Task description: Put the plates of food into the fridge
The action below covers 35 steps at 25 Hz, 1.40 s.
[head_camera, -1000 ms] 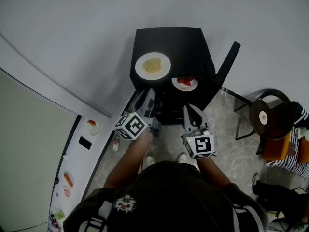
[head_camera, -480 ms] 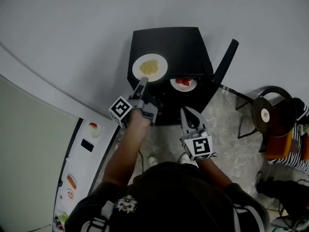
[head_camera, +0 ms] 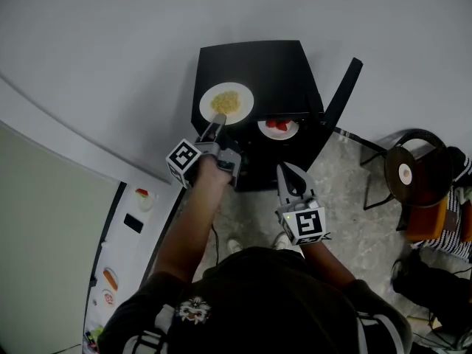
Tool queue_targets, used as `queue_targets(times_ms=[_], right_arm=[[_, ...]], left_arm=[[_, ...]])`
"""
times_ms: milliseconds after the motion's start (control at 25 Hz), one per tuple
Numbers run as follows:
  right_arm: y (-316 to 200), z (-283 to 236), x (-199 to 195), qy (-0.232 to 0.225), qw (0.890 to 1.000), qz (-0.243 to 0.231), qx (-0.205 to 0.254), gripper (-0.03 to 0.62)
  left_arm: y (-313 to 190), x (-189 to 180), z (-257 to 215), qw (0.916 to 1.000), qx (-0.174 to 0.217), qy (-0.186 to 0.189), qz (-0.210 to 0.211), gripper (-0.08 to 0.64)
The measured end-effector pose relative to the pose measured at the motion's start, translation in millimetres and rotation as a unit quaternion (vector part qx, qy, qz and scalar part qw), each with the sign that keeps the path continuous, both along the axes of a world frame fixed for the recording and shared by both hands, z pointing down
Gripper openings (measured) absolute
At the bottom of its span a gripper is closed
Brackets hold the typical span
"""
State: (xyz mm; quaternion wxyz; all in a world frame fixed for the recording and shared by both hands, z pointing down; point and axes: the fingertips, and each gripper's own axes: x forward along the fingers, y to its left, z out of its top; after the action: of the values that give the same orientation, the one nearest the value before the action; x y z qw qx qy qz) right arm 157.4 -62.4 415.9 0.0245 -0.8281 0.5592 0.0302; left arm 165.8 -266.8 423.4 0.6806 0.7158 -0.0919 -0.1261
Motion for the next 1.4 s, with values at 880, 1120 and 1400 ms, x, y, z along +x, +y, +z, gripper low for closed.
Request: queue_targets(times_ms=[880,1120,1400], right_arm=[[-6,4,-3,-0.01,1.0,-0.005,-0.003,0.025],[-7,2,-4,-0.012,1.0,-0.007,0.001,0.025],[-10,8,-1,-0.019,1.0,-0.007,0.001,0.025]], left_arm=[[36,-34,-9,0.9988,0.029,0.019,0.033,0.038],[61,-55,-9,0.9984,0.019,0.031,0.044,0.038],[90,-75,16,0.9981,0.008,0.011,0.06,0.034]])
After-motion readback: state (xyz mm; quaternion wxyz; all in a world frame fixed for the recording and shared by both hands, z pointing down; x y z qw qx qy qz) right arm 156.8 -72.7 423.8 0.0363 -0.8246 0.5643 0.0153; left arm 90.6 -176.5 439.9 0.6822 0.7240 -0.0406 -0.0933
